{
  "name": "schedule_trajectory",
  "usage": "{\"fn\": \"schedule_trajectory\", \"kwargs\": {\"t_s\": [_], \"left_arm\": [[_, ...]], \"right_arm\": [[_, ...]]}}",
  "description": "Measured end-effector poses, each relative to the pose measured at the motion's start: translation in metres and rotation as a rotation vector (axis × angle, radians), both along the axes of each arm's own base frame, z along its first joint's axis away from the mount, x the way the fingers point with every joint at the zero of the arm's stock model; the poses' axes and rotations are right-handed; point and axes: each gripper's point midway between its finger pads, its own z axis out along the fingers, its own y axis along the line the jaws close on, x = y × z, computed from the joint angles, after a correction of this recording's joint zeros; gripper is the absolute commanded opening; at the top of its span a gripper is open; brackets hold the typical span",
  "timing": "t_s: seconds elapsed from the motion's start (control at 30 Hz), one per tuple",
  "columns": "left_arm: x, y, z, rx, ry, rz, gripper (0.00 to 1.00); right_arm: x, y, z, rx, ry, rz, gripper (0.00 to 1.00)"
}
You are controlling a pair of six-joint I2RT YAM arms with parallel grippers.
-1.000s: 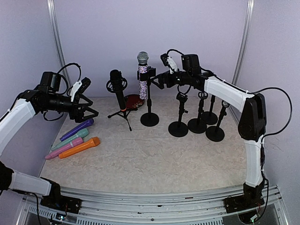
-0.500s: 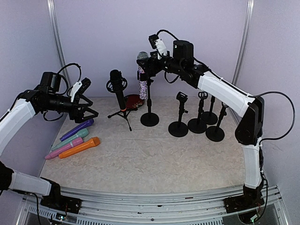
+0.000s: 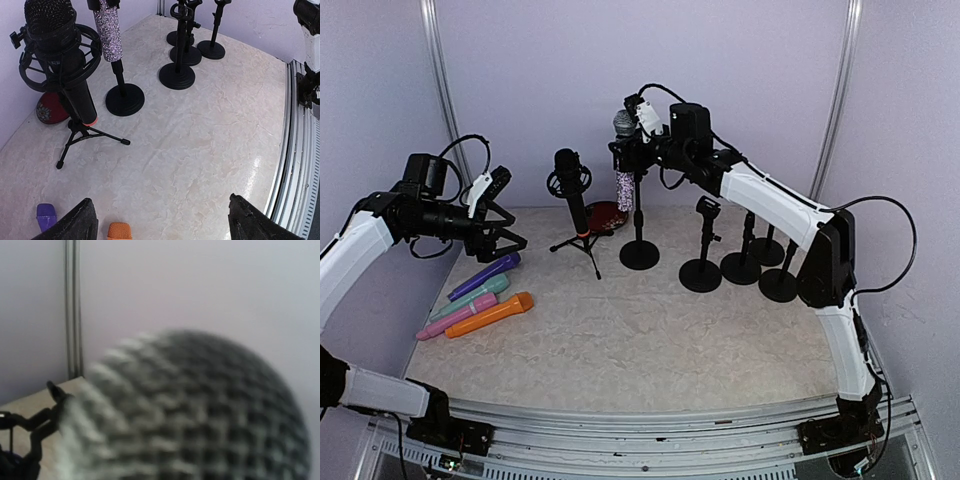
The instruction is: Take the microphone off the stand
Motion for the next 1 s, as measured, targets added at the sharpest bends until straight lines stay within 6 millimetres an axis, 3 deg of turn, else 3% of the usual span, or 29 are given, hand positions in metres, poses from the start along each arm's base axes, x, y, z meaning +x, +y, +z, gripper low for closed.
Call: {"fn": "schedule_trajectory", "kwargs": {"t_s": [0.23, 0.37, 0.5, 0.67, 1.0], "left_arm": [[-0.001, 0.001, 0.002, -0.001, -0.005, 0.002, 0.88], [-0.004, 0.001, 0.003, -0.002, -0.012, 0.002, 0.88], [-0.006, 0.002, 0.002, -0.002, -0.012, 0.002, 0.88], [-0.007, 0.002, 0.001, -0.001, -0.007, 0.002, 0.88], [-0.015, 0.0, 0.001, -0.013, -0.007, -0.02, 0.9]], "right_arm": [[-0.009, 0.012, 0.003, 0.035, -0.016, 0.027, 0.15], [-0.018, 0.018, 0.006, 0.038, -0.019, 0.048, 0.03], [-0.025, 0.018, 0.006, 0.027, -0.013, 0.064, 0.0], [-0.048, 0.01, 0.009, 0.012, 0.023, 0.122, 0.0], [-0.134, -0.003, 0.017, -0.007, 0.143, 0.408, 0.0]]}}
